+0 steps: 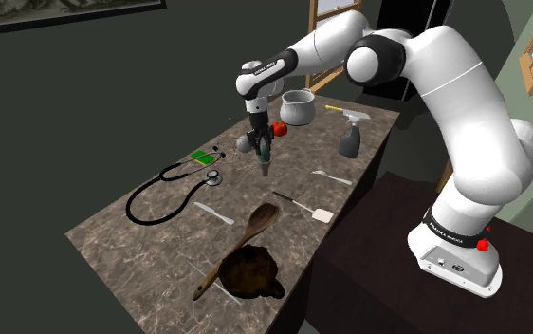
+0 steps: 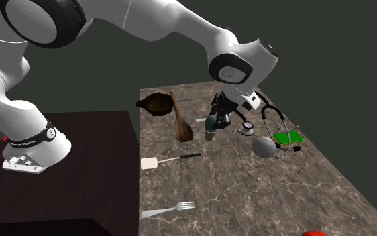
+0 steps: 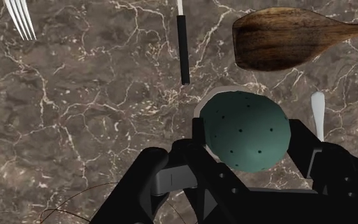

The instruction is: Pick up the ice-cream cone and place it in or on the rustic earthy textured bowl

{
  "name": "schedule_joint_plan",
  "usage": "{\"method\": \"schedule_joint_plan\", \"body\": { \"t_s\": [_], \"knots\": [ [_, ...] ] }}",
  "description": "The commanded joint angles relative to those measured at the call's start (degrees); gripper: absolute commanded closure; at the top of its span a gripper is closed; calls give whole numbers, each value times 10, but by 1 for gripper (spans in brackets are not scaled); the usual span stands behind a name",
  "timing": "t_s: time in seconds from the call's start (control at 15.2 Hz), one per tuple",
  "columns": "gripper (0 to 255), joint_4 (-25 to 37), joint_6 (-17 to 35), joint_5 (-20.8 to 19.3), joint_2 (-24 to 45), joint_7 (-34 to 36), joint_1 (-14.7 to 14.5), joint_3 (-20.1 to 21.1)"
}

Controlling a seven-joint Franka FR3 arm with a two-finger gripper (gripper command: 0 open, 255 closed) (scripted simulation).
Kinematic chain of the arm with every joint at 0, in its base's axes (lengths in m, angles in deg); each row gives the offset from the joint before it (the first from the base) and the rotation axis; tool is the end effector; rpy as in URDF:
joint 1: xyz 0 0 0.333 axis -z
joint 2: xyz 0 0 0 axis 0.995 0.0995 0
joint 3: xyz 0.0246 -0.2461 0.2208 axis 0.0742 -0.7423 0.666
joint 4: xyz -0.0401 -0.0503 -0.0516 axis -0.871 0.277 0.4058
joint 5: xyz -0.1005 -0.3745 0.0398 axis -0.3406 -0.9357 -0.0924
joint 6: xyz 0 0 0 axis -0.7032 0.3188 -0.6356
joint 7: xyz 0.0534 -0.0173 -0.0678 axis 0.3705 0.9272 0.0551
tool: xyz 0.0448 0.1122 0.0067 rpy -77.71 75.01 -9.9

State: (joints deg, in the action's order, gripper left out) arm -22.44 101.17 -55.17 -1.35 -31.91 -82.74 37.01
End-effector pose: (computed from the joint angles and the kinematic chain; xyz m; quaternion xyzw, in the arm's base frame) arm 0.7119 0.0349 0.2285 -0.9822 -0.0459 0.1507 0.1018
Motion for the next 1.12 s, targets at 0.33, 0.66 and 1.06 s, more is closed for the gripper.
{"method": "schedule_joint_plan", "body": {
  "t_s": [0.33,0.66,1.06],
  "knots": [
    [255,10,-36,0,-26,6,1,1],
    [255,22,-64,0,-42,10,2,1],
    [255,-112,-9,12,-129,43,-27,16]
  ]
}}
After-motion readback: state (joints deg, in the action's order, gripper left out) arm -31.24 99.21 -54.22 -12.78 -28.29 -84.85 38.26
